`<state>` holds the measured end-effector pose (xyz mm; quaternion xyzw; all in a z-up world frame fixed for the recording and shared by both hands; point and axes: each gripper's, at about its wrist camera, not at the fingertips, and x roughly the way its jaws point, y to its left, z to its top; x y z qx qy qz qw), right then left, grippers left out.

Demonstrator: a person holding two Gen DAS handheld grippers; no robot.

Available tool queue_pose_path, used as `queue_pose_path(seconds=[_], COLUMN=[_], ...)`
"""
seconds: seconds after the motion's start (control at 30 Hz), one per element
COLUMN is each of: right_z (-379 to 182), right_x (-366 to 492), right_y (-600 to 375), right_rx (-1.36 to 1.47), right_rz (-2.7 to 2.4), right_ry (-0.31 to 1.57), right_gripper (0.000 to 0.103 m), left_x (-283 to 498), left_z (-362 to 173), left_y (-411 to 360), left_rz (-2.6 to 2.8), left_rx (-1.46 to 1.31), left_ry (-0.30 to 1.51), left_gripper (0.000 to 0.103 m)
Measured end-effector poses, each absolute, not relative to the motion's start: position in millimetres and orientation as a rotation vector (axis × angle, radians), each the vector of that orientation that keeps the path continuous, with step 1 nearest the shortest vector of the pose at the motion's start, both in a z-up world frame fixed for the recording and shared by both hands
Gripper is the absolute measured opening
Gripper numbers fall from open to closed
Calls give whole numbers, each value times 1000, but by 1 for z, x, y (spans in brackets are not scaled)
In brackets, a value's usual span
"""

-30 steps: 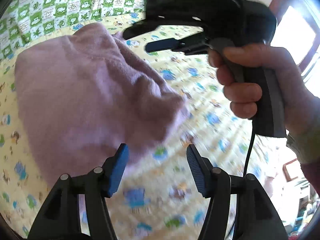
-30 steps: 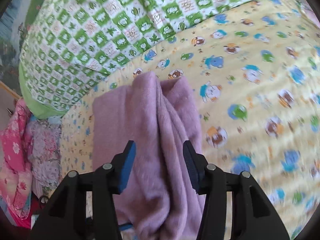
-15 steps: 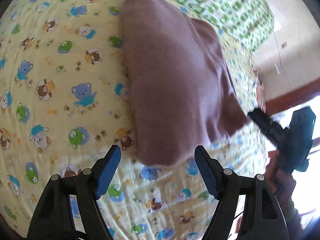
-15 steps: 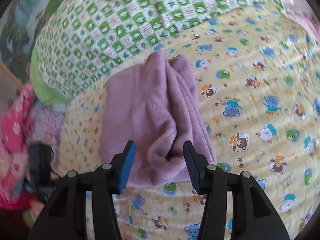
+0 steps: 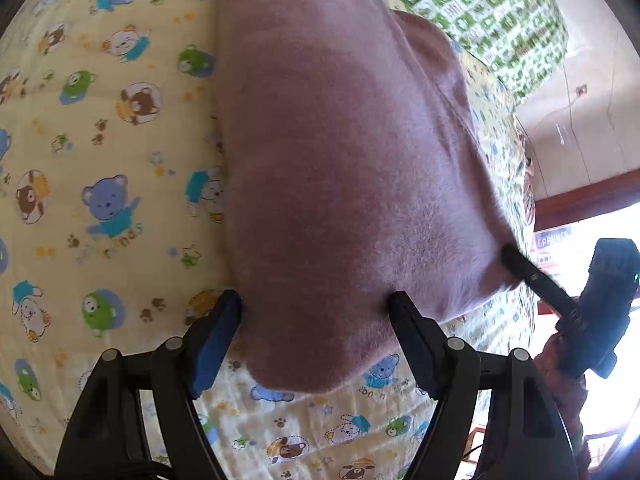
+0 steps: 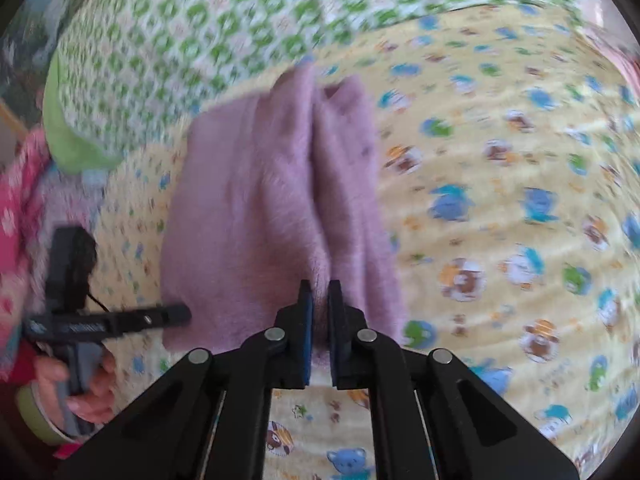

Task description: Fold small clothes

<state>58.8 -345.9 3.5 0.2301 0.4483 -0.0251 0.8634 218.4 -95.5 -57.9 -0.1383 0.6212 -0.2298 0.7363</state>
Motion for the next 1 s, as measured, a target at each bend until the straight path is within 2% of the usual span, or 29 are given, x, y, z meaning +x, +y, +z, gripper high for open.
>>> queue_pose_path(seconds=[0.17,0.27,0.33,0.4,0.47,0.6,0.93,1.0], right_z=[-30,-21,-8,5,16,22,-36,-43], right_x=[61,61,60,64,72,115,201,197], right_y=[-352,-354,-353,-354,-354,-361,-367,-377], right_rx=[464,515,522,519,514,550,555,583], right_rz=[-91,-85,-79,-70,-66,-57,-32,-28], right_ry=[1036,1002,970,921,872,842,1016,1019], right_gripper=[7,12,27,61,76,85,83,34], left_x=[215,215,216,219,226,245,295,305], left_z=[-72,-71,-64,-54,-47,-38,-47,-48], left_y=[-107,-107,-109,-105,-99,-90,-102,-101], left_rz=[-505,-508,-509,-504,-495,-464,-432,-436], left_rx=[-250,-260,-257,-253,-271,-326,-406,-407], left_ry=[1398,1396,1380,1355,1335,1309,1317,1322], left_gripper=[77,76,77,77,77,77,81,81])
